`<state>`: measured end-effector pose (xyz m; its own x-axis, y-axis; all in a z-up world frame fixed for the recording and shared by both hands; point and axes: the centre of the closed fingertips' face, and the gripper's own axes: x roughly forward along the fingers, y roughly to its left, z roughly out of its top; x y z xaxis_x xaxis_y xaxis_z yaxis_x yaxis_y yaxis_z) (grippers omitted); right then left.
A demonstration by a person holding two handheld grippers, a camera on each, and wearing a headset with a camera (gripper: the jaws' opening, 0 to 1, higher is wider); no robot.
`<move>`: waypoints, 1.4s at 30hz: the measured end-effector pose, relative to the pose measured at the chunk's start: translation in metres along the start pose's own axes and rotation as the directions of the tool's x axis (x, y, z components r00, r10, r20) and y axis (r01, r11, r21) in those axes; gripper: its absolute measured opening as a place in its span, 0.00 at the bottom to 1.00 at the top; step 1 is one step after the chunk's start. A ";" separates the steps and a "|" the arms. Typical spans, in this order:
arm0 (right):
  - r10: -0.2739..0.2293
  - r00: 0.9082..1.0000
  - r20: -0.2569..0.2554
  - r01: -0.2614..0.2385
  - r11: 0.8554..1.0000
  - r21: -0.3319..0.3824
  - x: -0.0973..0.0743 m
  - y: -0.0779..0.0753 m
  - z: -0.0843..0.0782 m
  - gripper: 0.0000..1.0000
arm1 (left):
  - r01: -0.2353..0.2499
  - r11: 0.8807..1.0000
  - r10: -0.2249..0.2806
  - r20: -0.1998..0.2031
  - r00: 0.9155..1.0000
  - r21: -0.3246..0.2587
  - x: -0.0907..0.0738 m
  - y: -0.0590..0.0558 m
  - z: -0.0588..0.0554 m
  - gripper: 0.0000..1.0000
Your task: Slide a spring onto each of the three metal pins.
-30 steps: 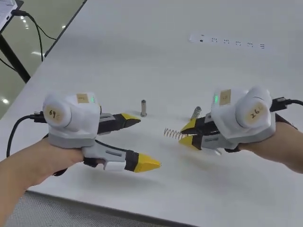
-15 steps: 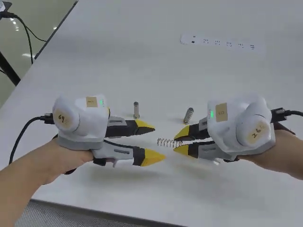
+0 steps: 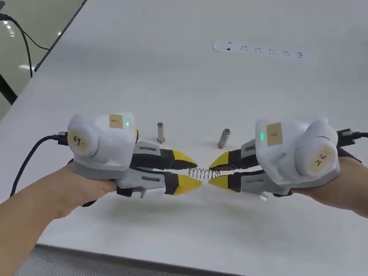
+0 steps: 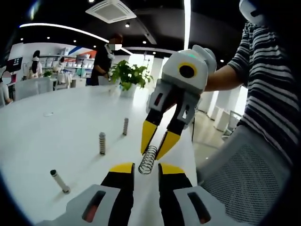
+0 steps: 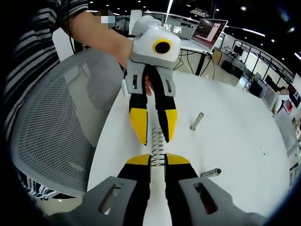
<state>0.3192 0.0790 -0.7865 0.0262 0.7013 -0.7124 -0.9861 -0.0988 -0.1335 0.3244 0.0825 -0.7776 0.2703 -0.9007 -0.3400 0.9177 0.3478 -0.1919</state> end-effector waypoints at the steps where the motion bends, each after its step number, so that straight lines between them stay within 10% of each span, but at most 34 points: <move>1: -0.003 1.000 0.000 0.003 1.000 -0.004 0.000 0.000 0.000 0.08 | 0.005 1.000 -0.005 -0.001 1.000 -0.002 0.000 -0.001 0.000 0.09; 42: 0.030 1.000 0.004 -0.030 0.993 0.111 -0.006 0.008 -0.009 0.12 | 0.098 0.995 -0.098 -0.008 0.995 0.003 0.004 -0.014 0.005 0.02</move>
<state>0.3125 0.0673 -0.7897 -0.0039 0.7007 -0.7134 -0.9986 -0.0409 -0.0347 0.3141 0.0726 -0.7722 0.1763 -0.9284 -0.3271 0.9408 0.2567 -0.2213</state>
